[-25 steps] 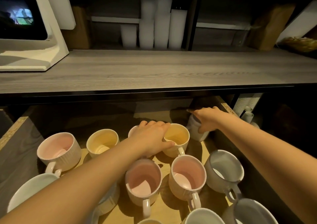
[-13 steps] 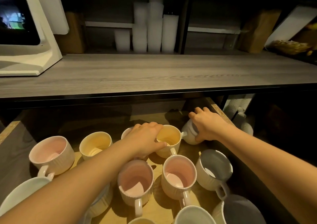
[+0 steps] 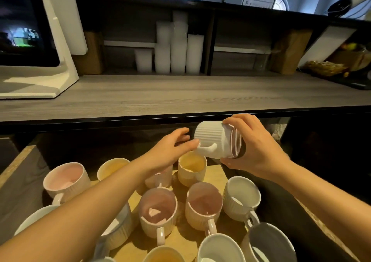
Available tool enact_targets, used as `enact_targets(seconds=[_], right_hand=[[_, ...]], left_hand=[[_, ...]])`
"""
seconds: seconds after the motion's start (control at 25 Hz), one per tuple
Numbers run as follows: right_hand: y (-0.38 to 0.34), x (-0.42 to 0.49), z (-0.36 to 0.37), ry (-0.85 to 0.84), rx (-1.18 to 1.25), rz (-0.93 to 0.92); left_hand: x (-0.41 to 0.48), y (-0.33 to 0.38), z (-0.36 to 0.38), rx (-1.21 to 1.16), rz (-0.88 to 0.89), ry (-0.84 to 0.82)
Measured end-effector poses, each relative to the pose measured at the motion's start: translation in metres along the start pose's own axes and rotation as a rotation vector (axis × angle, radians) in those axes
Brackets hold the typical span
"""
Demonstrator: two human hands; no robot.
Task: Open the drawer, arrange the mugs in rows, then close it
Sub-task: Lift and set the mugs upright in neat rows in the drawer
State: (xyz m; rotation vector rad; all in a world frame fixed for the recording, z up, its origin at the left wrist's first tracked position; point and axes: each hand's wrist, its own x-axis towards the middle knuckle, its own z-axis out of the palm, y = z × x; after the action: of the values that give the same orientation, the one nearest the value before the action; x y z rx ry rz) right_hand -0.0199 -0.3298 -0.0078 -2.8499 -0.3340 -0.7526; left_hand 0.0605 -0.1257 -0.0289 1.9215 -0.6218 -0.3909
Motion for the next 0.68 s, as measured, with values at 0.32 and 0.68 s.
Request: enact_targets(seconds=[0.32,0.68], right_hand=[[-0.019,0.003,0.006,0.029,0.211,-0.071],[-0.04,0.033,-0.009,-0.172,0.346,0.269]], left_hand=[[-0.017,0.014,-0.008,-0.458,-0.087,-0.053],[-0.01,0.023,0.0,0.358,0.134,0.229]])
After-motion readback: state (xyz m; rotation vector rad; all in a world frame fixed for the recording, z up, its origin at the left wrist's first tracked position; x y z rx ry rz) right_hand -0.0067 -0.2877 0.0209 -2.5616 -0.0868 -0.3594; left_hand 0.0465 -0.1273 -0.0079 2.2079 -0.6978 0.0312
